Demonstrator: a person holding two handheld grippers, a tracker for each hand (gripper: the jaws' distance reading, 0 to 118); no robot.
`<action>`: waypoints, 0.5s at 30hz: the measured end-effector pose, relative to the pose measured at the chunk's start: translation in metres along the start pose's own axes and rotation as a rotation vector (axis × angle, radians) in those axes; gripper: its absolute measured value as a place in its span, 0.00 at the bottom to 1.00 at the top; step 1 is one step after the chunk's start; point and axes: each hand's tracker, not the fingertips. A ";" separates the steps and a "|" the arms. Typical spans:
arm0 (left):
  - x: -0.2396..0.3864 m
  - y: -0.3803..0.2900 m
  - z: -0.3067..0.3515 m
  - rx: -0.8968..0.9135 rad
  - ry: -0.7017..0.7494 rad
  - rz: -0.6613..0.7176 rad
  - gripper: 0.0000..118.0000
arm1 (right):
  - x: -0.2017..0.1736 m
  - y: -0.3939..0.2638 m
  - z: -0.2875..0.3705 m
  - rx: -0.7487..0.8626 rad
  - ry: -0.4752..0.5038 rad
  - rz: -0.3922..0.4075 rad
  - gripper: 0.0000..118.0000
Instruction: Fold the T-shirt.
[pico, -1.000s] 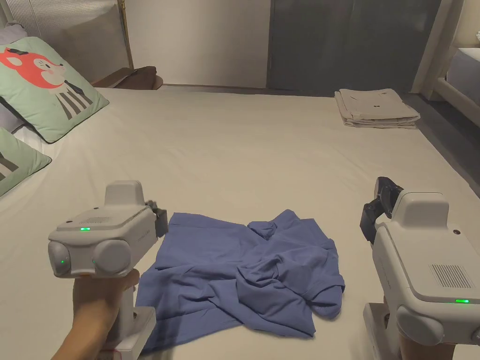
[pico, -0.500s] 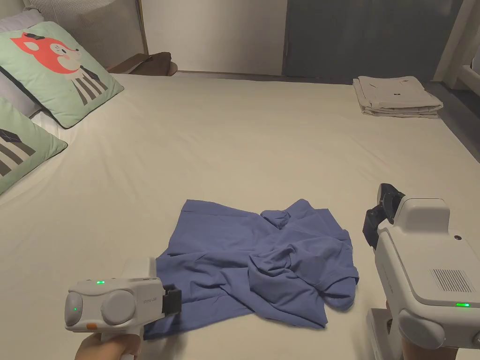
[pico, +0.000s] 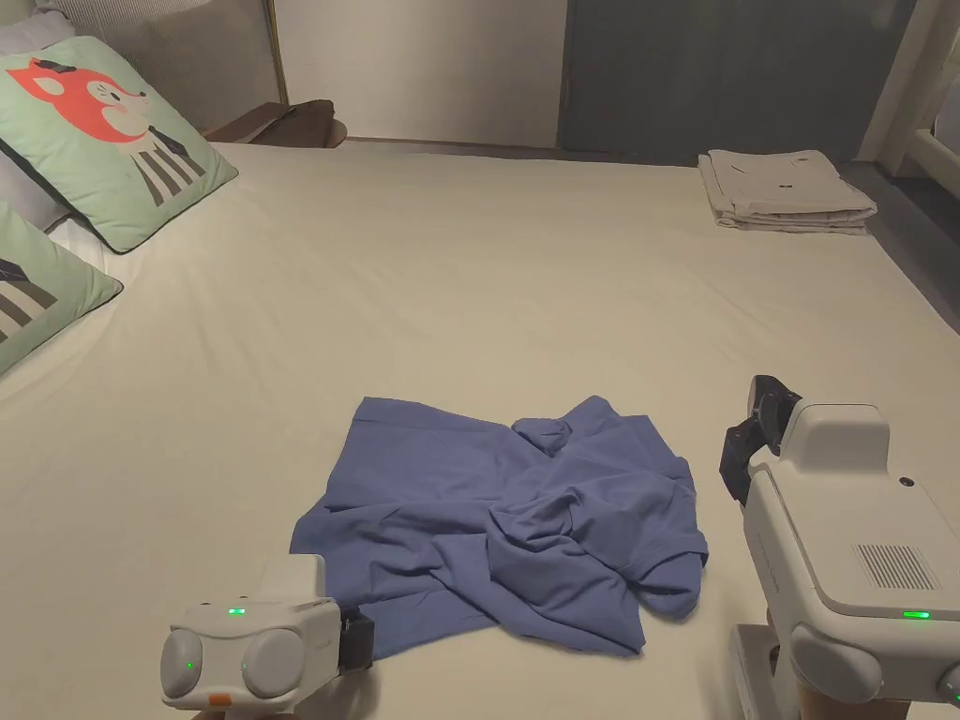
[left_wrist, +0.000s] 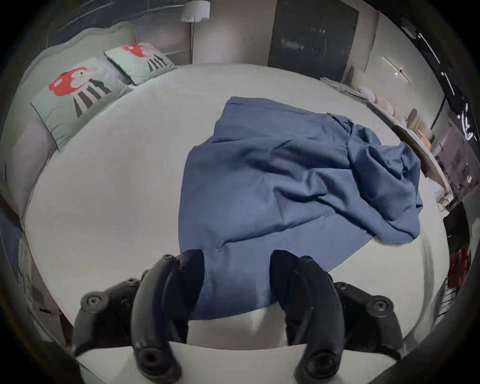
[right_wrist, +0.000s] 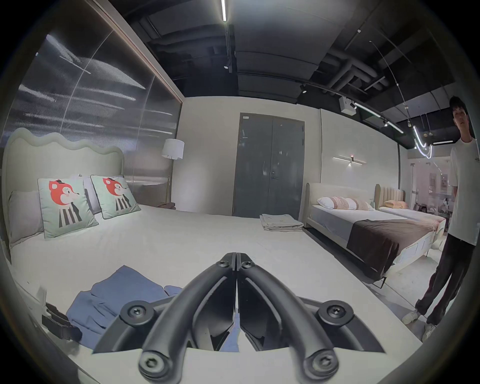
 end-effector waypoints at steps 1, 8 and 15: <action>0.002 0.000 0.004 0.008 -0.010 -0.001 0.08 | 0.001 0.000 0.000 0.000 0.000 -0.001 0.00; 0.003 0.012 0.026 0.060 -0.069 0.022 0.02 | 0.008 -0.003 -0.004 -0.013 -0.013 -0.005 0.00; -0.012 0.035 0.049 0.141 -0.155 0.060 0.02 | 0.030 -0.007 -0.063 -0.250 -0.015 -0.064 0.00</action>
